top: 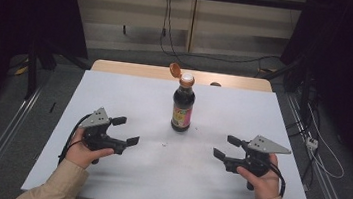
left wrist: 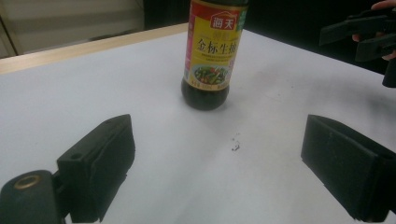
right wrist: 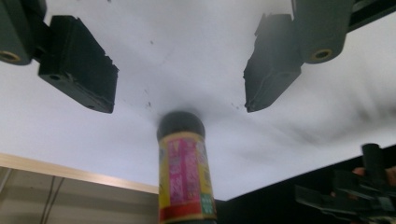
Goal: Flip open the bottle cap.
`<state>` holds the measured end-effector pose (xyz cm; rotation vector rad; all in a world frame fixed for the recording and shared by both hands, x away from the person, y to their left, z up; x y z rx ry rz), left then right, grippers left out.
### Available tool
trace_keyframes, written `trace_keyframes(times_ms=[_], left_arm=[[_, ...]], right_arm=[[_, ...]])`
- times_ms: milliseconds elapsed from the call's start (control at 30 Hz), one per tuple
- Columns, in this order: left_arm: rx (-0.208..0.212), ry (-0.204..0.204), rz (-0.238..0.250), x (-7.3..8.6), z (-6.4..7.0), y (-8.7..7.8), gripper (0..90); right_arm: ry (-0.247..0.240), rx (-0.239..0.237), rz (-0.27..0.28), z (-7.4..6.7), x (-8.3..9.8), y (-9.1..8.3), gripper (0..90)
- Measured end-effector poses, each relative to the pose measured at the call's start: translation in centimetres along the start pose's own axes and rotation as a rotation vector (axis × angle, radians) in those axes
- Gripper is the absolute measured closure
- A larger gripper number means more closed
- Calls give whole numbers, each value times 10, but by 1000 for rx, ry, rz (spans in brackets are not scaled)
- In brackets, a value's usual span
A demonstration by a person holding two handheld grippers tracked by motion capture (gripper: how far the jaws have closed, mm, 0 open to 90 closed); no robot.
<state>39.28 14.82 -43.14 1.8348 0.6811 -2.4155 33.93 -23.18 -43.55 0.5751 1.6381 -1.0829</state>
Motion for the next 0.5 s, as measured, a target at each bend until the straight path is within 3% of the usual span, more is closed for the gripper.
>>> trace_keyframes(times_ms=[500], left_arm=[[-25,-32,2,12,-2,-21,90]], right_arm=[[5,20,-13,6,22,-14,180]])
Point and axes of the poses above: each handheld gripper's, and its own axes: y roughly forward along the jaws, x roughly out of its underside, z roughly to its right, the point moved 5 cm from there along y, roughly forward along the jaws, and after that the axes turned 12 degrees about x, right-handed, at the moved point
